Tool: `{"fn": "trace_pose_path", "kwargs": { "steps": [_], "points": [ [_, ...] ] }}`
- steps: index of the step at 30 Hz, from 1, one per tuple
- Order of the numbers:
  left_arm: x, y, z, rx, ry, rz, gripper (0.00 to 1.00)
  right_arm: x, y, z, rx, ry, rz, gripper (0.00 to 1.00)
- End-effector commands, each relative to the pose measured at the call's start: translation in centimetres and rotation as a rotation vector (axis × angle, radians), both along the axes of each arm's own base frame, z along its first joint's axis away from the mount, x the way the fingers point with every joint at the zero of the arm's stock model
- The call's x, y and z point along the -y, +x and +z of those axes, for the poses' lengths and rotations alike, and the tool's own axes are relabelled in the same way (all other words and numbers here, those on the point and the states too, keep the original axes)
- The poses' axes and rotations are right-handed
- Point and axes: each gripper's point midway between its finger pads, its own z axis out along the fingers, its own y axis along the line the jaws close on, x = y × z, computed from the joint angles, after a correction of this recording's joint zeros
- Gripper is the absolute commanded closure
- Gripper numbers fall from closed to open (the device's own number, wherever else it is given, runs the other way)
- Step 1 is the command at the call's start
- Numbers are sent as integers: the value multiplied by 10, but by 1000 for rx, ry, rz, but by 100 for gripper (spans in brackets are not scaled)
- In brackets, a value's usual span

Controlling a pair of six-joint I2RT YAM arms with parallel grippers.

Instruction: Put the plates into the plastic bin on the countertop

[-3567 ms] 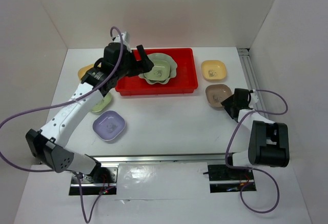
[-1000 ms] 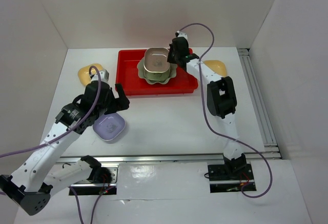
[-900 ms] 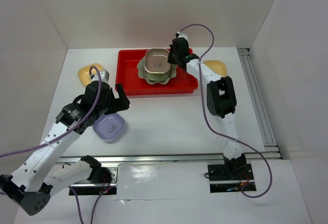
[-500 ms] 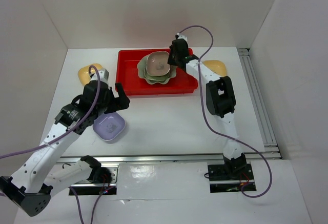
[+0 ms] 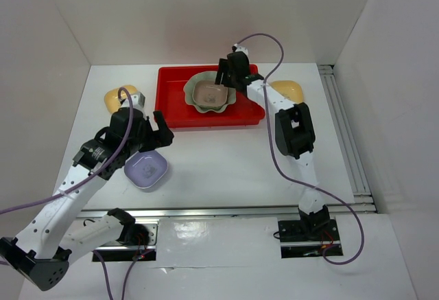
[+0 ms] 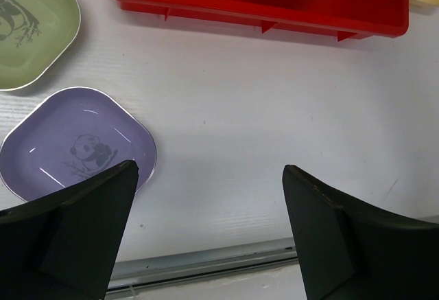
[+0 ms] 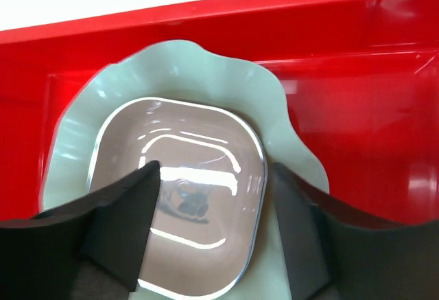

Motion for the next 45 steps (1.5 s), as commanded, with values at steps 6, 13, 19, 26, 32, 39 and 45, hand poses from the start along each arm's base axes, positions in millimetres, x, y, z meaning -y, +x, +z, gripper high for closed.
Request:
{"fn": "trace_pose_path", "kwargs": {
  "steps": [6,13,19,26,32,39,45],
  "points": [
    [3,3,7,39,-20,-33,0,90,-21,163,269,39,-208,2],
    [5,0,5,33,-28,-56,0,252,-39,98,104,-146,-459,0],
    [9,-1,3,32,-33,-79,0,320,-59,37,1,-122,-517,0],
    [6,0,-2,24,-21,-75,0,338,-46,14,-45,-212,-471,3],
    [4,0,-2,26,-16,-67,0,351,-38,-12,-123,-269,-480,7],
    [-1,1,-3,24,2,-45,0,344,-36,-49,-208,-235,-457,21],
    [-7,1,2,46,-5,-2,0,344,-42,-76,-264,-175,-446,28]
  ]
}}
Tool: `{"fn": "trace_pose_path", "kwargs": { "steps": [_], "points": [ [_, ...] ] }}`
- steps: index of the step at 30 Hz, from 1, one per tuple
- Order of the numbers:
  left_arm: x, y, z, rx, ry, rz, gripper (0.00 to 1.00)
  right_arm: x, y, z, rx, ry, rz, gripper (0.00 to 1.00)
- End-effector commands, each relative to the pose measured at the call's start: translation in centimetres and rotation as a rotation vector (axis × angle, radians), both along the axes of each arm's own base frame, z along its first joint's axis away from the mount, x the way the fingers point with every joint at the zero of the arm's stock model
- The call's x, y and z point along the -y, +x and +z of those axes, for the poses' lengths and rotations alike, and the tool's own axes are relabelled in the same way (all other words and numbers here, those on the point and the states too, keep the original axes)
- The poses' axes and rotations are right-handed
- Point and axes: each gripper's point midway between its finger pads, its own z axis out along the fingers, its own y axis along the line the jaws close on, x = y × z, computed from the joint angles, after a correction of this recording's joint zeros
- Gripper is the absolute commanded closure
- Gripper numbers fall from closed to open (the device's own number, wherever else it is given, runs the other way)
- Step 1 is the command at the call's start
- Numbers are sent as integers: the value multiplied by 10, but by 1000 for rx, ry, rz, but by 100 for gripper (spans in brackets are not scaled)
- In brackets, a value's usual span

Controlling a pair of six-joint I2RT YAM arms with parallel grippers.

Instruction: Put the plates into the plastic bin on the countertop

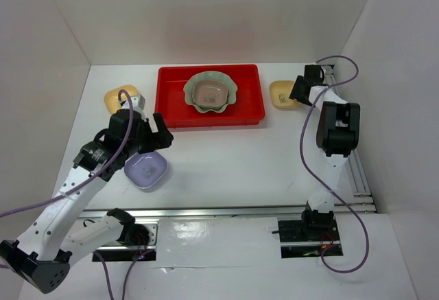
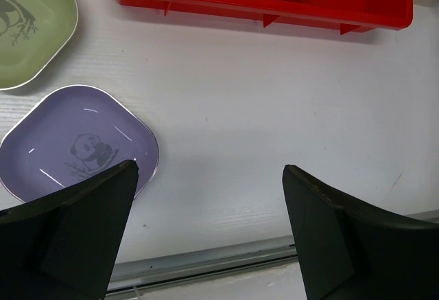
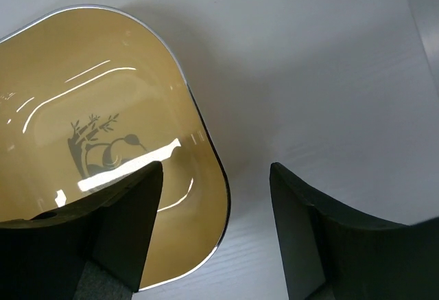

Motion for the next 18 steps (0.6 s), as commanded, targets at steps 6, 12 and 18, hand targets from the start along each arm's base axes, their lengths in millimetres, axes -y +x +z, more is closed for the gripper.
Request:
{"fn": "trace_pose_path", "kwargs": {
  "steps": [6,12,18],
  "points": [
    [-7,2,10,51,3,26,0,9,-6,3,29,89,-24,71],
    [-7,2,10,51,3,26,0,9,-10,15,20,55,-64,98],
    [-7,2,10,51,3,26,0,-2,-11,66,96,36,-126,100]
  ]
}}
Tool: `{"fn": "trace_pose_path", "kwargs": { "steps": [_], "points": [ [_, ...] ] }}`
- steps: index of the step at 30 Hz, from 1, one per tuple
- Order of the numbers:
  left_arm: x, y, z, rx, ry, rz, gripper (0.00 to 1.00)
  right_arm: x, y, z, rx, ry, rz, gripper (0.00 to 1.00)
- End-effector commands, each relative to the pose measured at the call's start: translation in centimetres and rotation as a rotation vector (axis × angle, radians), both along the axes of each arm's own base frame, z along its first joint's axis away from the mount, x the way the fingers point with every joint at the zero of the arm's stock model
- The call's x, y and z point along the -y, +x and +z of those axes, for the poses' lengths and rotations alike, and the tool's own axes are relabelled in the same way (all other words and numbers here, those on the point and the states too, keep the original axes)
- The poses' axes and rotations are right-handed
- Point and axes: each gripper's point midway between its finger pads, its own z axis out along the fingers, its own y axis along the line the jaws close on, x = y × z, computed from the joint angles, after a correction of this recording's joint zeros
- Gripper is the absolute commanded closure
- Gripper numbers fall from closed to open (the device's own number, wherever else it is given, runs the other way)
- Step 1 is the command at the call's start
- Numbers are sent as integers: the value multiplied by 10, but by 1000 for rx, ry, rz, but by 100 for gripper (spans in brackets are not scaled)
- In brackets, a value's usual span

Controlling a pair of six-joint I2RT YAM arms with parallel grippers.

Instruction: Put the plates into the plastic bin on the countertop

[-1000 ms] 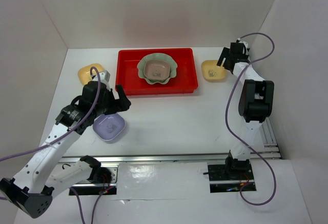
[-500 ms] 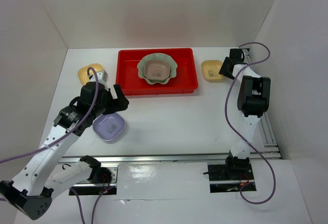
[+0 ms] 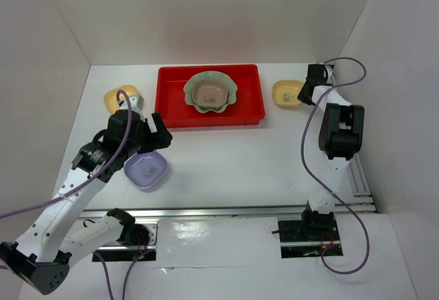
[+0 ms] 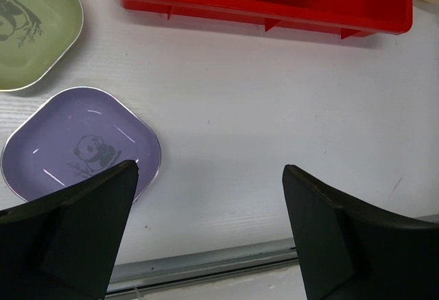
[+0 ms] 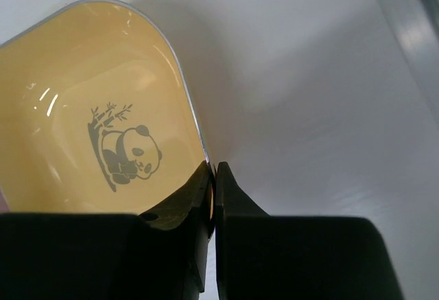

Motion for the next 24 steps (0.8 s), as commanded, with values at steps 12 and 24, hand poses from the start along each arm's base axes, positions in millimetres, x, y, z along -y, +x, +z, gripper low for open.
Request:
{"fn": "trace_pose_path", "kwargs": {
  "steps": [12,24],
  "points": [
    [-2,3,5,23,-3,14,0,-51,-31,218,427,-101,-255,100],
    [-4,4,5,21,-10,29,0,-217,-48,170,413,180,-141,100]
  ]
}}
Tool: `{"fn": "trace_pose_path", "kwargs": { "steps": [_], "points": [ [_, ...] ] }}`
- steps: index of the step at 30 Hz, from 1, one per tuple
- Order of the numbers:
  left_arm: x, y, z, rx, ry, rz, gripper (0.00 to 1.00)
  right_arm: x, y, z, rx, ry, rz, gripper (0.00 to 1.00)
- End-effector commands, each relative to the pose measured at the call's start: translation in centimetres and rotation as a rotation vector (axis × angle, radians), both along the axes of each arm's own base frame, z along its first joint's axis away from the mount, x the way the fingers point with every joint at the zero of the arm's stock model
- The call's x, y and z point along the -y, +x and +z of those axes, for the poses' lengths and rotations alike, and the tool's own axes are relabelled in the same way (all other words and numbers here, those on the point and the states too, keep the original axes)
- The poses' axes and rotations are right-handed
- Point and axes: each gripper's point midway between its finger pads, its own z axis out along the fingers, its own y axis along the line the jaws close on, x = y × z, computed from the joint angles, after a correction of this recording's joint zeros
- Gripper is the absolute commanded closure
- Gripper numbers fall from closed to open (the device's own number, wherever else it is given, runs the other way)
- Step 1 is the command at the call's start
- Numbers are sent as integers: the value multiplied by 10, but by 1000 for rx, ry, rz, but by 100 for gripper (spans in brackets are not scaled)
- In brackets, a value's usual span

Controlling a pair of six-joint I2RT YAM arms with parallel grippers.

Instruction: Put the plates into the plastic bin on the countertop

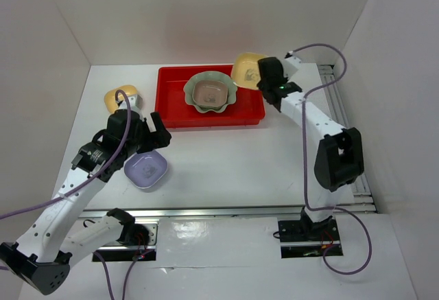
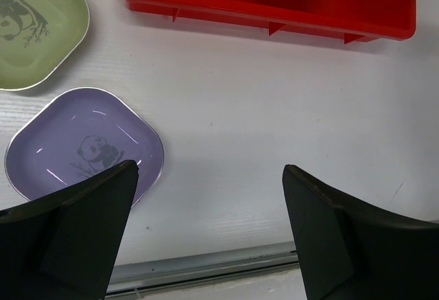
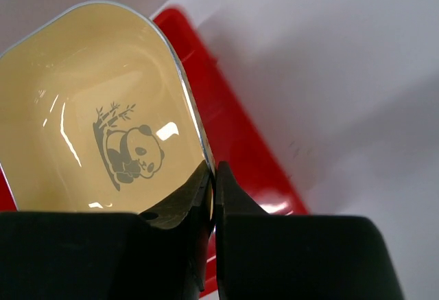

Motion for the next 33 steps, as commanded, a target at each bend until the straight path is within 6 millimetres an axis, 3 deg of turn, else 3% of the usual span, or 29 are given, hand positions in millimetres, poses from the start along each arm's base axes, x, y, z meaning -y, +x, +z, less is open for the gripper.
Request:
{"fn": "trace_pose_path", "kwargs": {
  "steps": [1,2,3,4,5,6,8,11,12,19,27,33],
  "points": [
    [-1,3,5,21,-11,11,0,-61,3,2,63,125,1,100],
    [-1,3,5,21,-11,11,0,-74,9,-12,42,124,12,100],
    [-2,1,7,29,-15,11,0,-90,12,-5,43,138,29,100],
    [-2,0,5,21,-11,11,0,-94,9,-23,1,109,29,100],
    [-4,1,6,24,-3,22,0,-104,17,-11,23,121,39,100],
    [-5,1,6,24,-3,22,0,-107,23,-25,-4,107,37,100],
    [-7,0,8,37,5,25,0,-123,28,-20,1,99,66,100],
    [-8,-2,13,55,-3,25,0,-134,32,-43,-63,55,93,100],
    [-8,-2,13,55,-4,25,0,-136,36,-38,-54,60,93,100],
    [-7,-3,12,54,-1,12,0,-146,48,-56,-78,66,135,100],
    [-7,-4,15,62,-5,12,0,-168,49,-63,-98,76,189,97],
    [-8,-5,17,71,-9,12,0,-173,52,-72,-114,76,210,88]
  ]
}}
